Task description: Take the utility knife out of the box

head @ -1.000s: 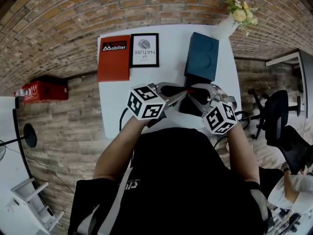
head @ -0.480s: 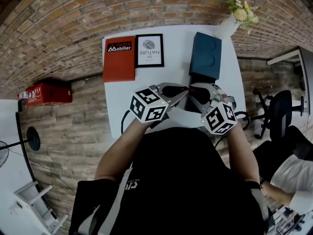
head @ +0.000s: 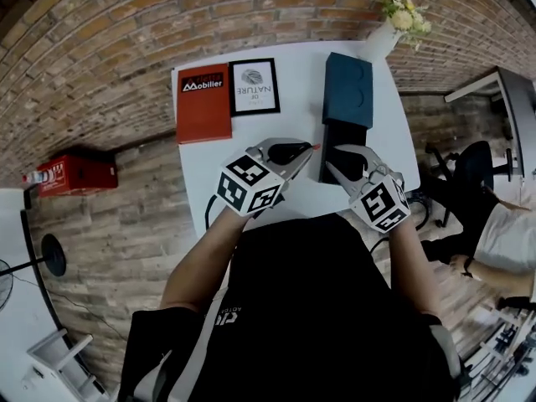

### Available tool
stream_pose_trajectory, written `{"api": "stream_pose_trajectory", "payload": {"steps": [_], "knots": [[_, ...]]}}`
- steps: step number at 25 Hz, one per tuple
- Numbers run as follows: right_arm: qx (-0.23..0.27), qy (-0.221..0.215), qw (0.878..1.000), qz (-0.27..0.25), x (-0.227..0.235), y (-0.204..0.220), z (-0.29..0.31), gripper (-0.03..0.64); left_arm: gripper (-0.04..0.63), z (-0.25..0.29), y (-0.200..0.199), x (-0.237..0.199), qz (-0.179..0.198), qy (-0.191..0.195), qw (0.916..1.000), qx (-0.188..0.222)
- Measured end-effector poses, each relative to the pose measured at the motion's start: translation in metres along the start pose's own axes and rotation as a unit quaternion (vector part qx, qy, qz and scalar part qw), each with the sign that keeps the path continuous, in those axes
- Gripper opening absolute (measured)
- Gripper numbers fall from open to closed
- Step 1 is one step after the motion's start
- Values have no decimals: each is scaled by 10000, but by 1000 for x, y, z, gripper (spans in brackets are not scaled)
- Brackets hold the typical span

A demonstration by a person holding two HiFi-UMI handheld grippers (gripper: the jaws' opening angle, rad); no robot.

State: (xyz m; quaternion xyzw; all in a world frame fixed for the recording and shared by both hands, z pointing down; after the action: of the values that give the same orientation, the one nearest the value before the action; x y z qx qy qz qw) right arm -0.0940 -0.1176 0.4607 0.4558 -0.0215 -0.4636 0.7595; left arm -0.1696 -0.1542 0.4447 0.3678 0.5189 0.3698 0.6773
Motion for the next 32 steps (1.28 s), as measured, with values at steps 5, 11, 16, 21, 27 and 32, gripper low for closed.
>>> {"api": "stream_pose_trajectory", "payload": {"steps": [5,11,16,21,27,32], "knots": [[73,75,9994,333,10,2,-15,54,18,1,-12,5,31,-2,9999,137],[414,118,9965,723,38,10,-22,9,18,9,-24,6,12,-333,9991,275],[897,-177,9909,986,63,18,-34,2,18,22,-36,8,-90,-851,9954,437],[1264,-355,9845,1162,98,42,-63,1,18,53,-54,15,-111,-1301,9895,626],[1618,-454,9747,1471,149,70,-91,0,18,93,-75,21,-66,-1705,9824,763],[1931,-469,9641,1760,180,80,-106,0,18,103,-95,18,1,-2080,9740,897]]}}
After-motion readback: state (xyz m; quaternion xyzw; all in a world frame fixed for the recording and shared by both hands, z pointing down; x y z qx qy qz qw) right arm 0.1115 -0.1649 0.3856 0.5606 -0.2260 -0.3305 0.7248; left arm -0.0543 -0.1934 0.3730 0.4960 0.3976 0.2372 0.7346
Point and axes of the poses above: the fingertips, and each gripper's own axes: z forward along the fingers, x to its right, y out of its underside, the point moved 3 cm from there along -z, backward along the fingers, and after that the axes turned 9 degrees about y, right-handed, at the moved point
